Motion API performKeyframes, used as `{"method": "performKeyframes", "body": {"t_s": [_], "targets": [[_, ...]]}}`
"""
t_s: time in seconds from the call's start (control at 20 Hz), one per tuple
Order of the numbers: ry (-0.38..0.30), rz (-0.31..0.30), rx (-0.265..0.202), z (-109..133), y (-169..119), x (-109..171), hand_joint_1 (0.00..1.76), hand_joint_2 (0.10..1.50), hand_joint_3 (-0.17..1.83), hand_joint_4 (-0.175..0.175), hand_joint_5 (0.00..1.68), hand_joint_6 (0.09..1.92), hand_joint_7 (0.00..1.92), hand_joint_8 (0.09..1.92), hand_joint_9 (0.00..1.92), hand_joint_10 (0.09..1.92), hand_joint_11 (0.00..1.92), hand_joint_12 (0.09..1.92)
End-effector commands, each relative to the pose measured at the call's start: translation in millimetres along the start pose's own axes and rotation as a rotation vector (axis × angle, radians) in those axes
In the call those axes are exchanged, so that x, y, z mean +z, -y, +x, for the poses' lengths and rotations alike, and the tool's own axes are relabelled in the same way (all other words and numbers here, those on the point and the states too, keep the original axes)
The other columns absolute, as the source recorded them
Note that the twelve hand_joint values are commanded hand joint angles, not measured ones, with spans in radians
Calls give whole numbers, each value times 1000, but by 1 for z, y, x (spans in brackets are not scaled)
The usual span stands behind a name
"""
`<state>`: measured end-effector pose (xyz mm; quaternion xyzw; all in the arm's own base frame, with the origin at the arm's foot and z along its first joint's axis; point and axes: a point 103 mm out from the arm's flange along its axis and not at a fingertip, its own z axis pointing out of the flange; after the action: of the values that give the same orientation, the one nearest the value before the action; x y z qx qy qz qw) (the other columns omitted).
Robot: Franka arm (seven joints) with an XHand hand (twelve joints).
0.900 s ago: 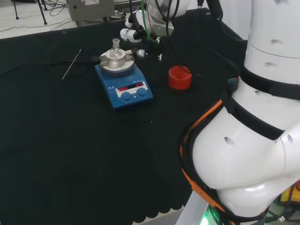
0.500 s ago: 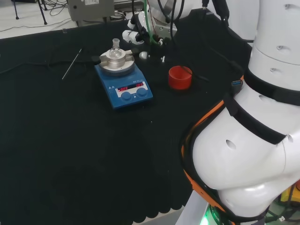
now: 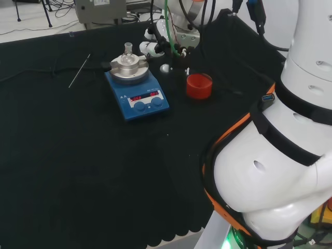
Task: Turn on the heater.
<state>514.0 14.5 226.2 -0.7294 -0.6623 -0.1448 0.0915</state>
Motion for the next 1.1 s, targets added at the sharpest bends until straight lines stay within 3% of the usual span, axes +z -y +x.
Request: {"method": "performKeyframes", "body": {"t_s": [0.05, 0.2, 0.55, 0.7, 0.8, 0.95, 1.1], "targets": [[72, 177, 24, -6, 39, 3, 912, 1081, -175, -30, 431, 561, 876, 657, 1022, 541, 712, 1234], [109, 252, 9, -4, 46, 10, 928, 1085, -175, -33, 410, 477, 999, 676, 1190, 518, 874, 1166], [202, 348, 7, -3, 56, 26, 987, 1098, -175, -49, 394, 347, 1221, 755, 1426, 505, 1111, 1000], [240, 378, -1, -1, 58, 30, 1044, 1102, -175, -68, 384, 283, 1318, 866, 1548, 566, 1428, 800], [266, 392, -4, 0, 60, 31, 1079, 1104, -175, -76, 379, 235, 1389, 990, 1602, 729, 1645, 749], [279, 418, -3, 1, 64, 33, 1119, 1117, -175, -72, 360, 175, 1493, 1265, 1683, 1172, 1815, 1028], [295, 425, -10, 1, 68, 35, 1165, 1139, -175, -65, 357, 143, 1579, 1505, 1776, 1496, 1893, 1388]]}}
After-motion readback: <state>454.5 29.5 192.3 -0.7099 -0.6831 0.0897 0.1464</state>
